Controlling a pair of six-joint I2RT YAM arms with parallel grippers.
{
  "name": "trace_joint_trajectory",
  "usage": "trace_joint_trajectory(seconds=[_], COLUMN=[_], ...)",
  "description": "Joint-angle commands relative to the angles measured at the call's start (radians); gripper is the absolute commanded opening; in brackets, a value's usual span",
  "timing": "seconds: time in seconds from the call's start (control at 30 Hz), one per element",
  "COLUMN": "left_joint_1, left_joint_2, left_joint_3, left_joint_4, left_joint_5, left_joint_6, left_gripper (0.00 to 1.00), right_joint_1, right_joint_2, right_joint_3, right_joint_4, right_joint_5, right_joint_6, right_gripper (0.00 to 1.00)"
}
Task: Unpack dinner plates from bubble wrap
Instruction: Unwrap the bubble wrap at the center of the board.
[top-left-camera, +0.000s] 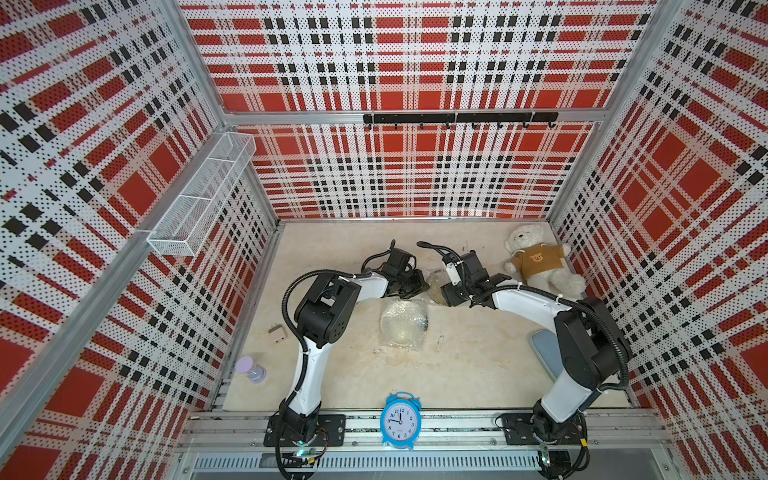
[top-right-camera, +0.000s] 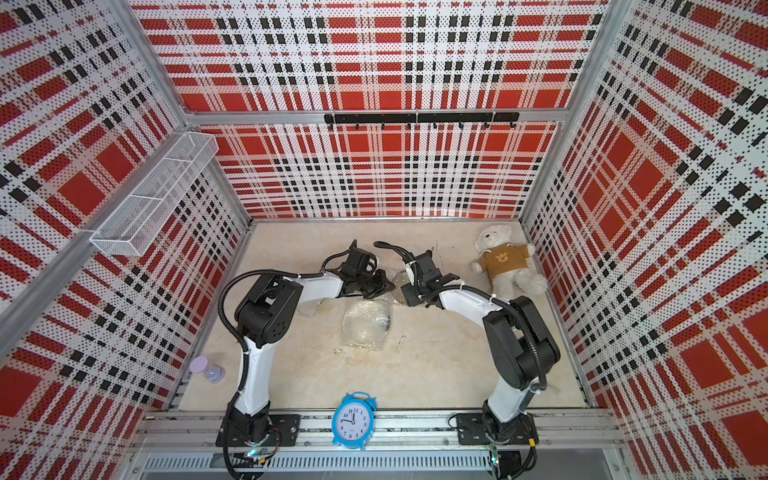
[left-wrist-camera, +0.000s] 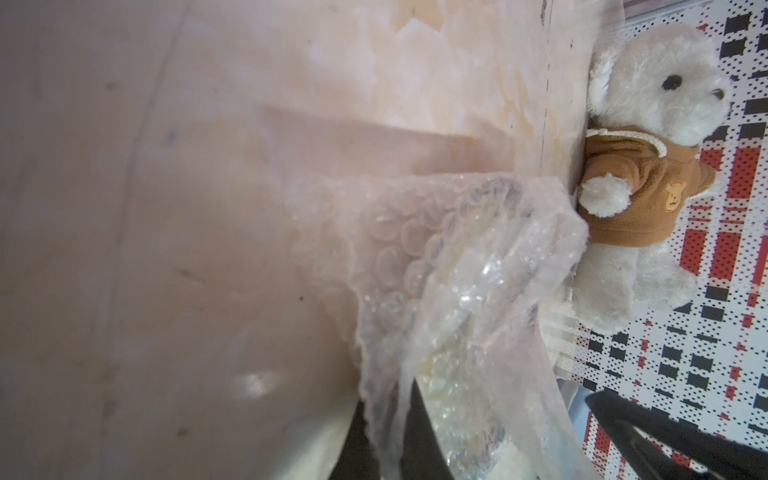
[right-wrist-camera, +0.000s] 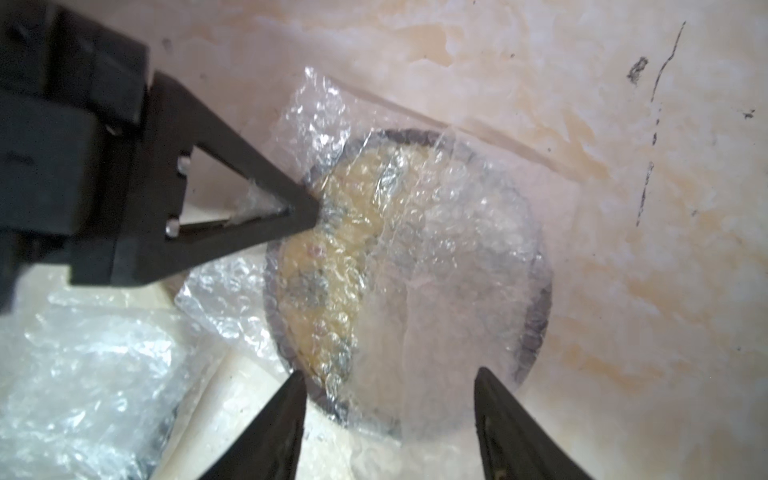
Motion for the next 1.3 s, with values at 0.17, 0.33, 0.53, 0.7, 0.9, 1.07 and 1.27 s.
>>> trace_joint_trajectory(seconds=[0.17, 0.33, 0.53, 0.7, 0.9, 1.07, 1.27], left_joint_1=[-0.001, -0.001, -0.003, -0.003, -0.003, -0.002, -0.003], left_joint_2=[0.006, 0.0, -0.001, 0.002, 0.006, 0.013, 0.022], left_joint_3=[0.029, 0.029, 0.03, 0.033, 0.038, 0.034, 0.035], left_joint_4=[0.008, 0.008, 0.008, 0.008, 0.008, 0.004, -0.013], left_joint_5=[0.007, 0.009, 0.012, 0.016, 0.018, 0.015, -0.003], left_joint_6=[-0.001, 0.0, -0.001, -0.001, 0.001, 0.005, 0.022], left_gripper=[0.04, 0.04, 0.04, 0.04, 0.04, 0.04, 0.04], right_joint_1=[0.007, 0.007, 0.007, 0.007, 0.005, 0.001, -0.026], right_joint_2=[0.054, 0.09, 0.107, 0.114, 0.121, 0.101, 0.041], right_joint_3=[0.027, 0.053, 0.069, 0.076, 0.079, 0.07, 0.042], right_joint_4=[-0.035, -0.027, -0.014, -0.013, -0.009, 0.02, 0.081], right_joint_5=[0.069, 0.064, 0.087, 0.087, 0.084, 0.062, -0.033], right_joint_6=[-0.051, -0.054, -0.047, -0.046, -0.042, -0.018, 0.054], right_gripper=[0.6, 0.57, 0.31, 0.19, 0.0, 0.0, 0.0])
